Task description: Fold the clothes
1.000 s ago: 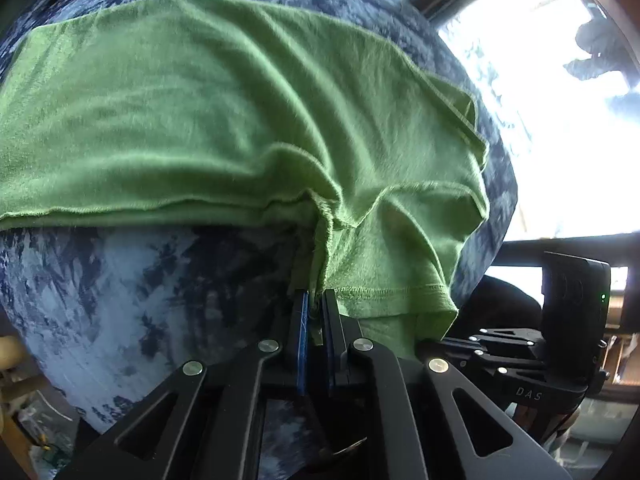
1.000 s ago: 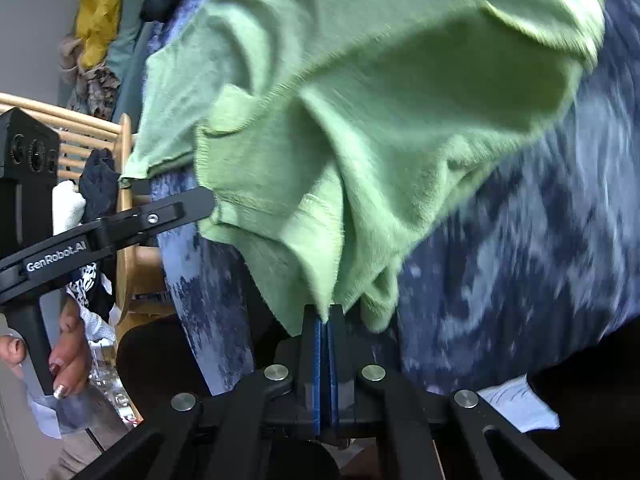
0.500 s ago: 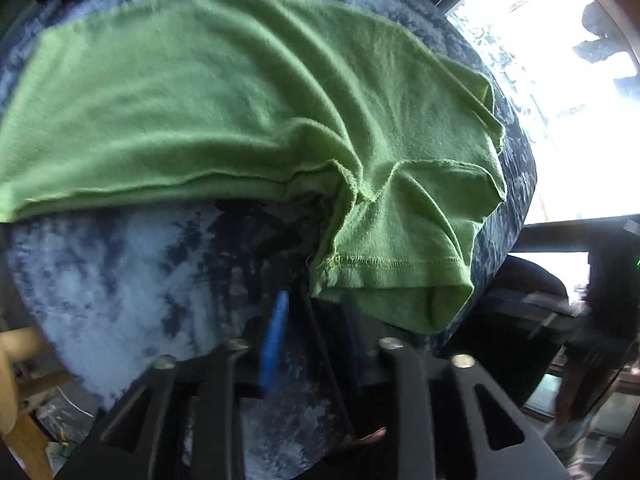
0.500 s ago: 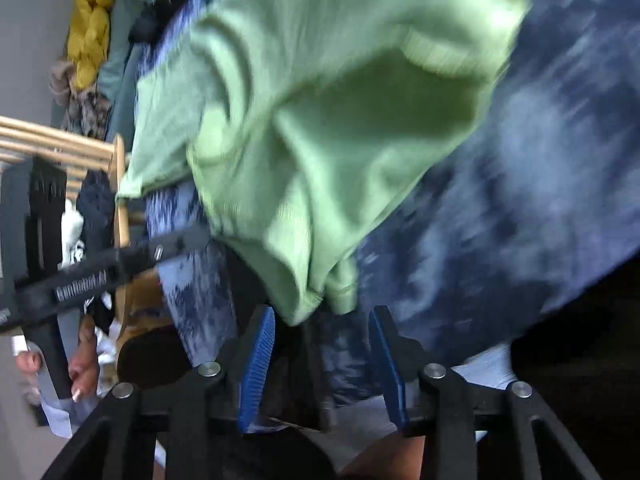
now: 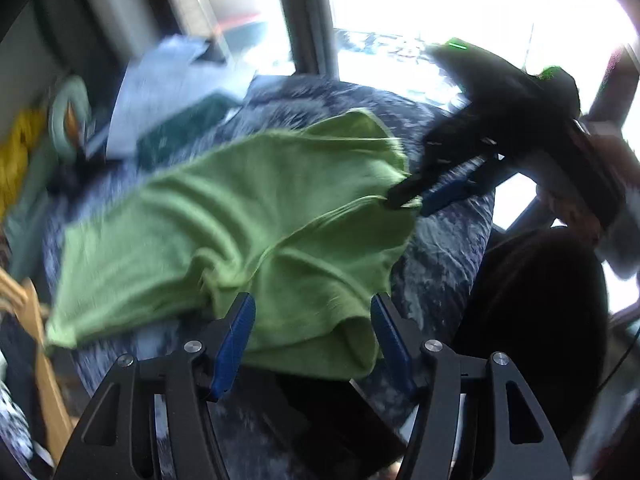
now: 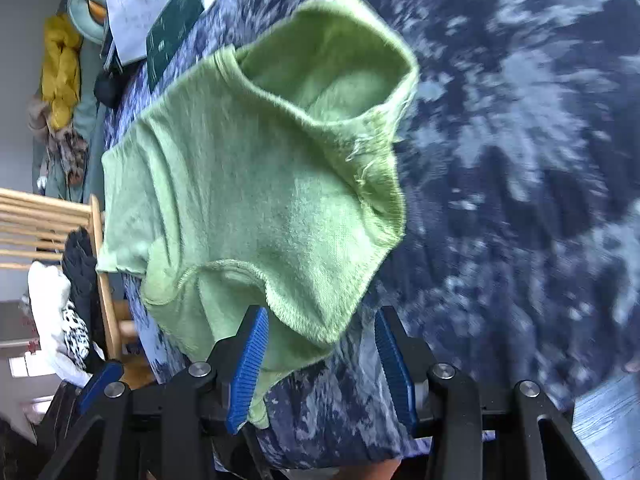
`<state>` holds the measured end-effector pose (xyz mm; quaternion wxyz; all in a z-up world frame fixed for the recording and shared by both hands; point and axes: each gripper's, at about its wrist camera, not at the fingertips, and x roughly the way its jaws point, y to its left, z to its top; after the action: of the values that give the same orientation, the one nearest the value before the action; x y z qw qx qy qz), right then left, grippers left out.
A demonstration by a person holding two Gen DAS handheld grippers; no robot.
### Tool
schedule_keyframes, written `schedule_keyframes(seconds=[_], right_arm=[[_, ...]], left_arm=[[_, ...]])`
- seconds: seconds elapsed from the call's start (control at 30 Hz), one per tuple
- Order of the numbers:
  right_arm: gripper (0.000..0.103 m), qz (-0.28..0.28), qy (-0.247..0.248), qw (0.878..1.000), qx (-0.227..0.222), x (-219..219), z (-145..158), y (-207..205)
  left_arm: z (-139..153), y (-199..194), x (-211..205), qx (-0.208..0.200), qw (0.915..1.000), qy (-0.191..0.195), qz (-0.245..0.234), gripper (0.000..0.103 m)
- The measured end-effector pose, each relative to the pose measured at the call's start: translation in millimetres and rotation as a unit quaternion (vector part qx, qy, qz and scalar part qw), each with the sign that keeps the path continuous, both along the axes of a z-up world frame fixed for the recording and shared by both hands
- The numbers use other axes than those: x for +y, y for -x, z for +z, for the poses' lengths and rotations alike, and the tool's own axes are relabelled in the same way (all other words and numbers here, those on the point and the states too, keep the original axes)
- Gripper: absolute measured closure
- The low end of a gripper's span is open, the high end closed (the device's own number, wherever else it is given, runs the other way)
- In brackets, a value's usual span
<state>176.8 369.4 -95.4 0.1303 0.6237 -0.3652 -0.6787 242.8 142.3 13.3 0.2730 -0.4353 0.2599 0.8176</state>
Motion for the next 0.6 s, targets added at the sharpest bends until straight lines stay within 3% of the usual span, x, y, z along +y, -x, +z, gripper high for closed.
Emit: schedule_keyframes(seconds=[0.2,0.33,0.6], right_arm=[[0.057,0.001,0.061,0.998,0.008,-9,-13,15],[0.093,-0.023,0.109,0.994,-0.002,0,-24,18],[0.094,-0.033,0.176,0.983,0.042,12,7,21]], left_arm=[[-20,-23,30,0.049,0.9974,0.025,-0.046,0.041],[-26,-33,47,0.082,0.9948,0.024,-0.057,0.041],[-45,-32,76,0.123,0.9897,0.029,-0.068,0.041]])
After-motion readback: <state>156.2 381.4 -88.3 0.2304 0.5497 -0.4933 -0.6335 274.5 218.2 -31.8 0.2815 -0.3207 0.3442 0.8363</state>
